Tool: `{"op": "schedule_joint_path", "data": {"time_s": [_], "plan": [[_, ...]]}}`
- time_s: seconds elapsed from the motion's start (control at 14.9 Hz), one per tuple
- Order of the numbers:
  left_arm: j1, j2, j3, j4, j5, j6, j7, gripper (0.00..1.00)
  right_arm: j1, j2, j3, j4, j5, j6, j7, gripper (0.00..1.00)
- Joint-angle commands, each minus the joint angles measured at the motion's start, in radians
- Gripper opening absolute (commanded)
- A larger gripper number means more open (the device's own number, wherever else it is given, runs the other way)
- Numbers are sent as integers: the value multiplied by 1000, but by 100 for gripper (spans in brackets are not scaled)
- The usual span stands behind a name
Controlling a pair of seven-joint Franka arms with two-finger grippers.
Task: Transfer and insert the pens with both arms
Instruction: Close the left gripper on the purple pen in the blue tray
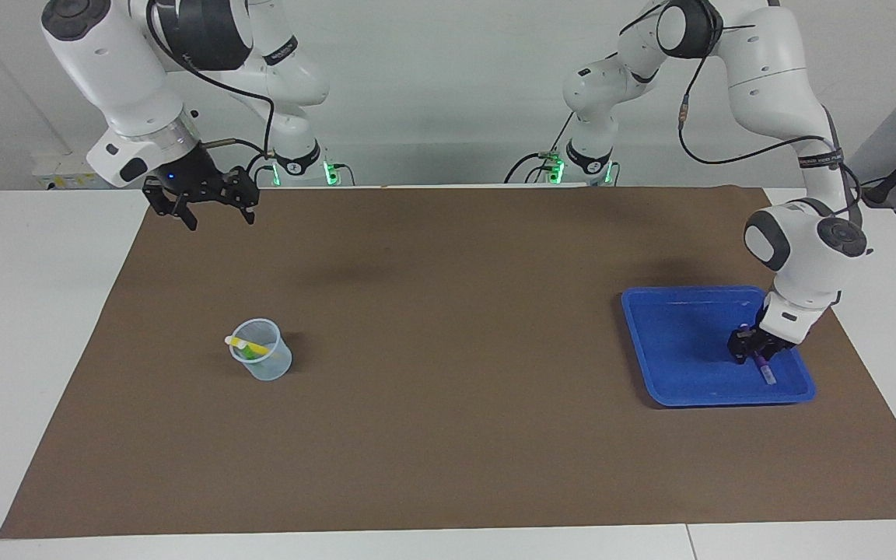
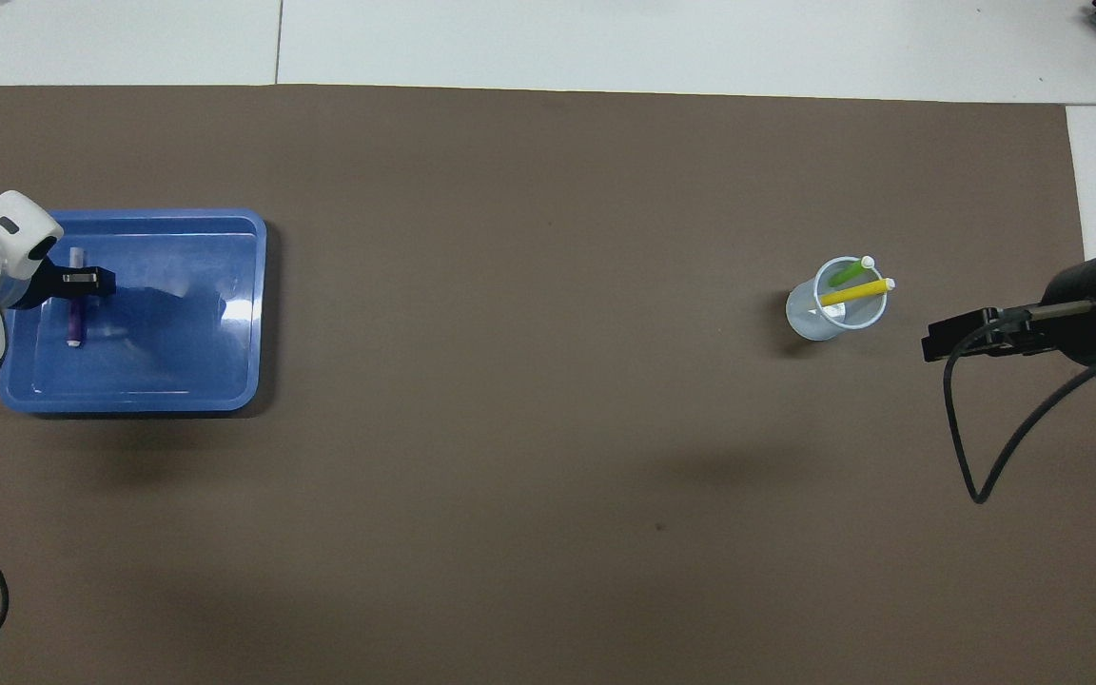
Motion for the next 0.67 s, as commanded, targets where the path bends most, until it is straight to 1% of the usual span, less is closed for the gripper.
{"op": "schedule_joint_path", "data": {"time_s": [0.0,0.13,0.2,0.4,0.54,0.61], "plan": [[12,-17,-1,-40,16,14,-7,20,-9,6,9,12,-19,-9,15,100],[15,-19,-1,-39,16,11,-7,4,-9,3,9,11,-21,-15,11,100],[18,-19,-1,-34,16,7,-7,0,-9,3,9,9,-21,-14,13,100],[17,-14,-1,10,16,-47,-7,0,-11,1,7,8,-21,-8,13,100],[14,-7,-2,94,7,-146,-7,0,-8,1,7,8,-21,-14,13,100],[11,1,-2,155,-31,-212,-7,0,-5,1,7,8,-21,-18,11,100]]}}
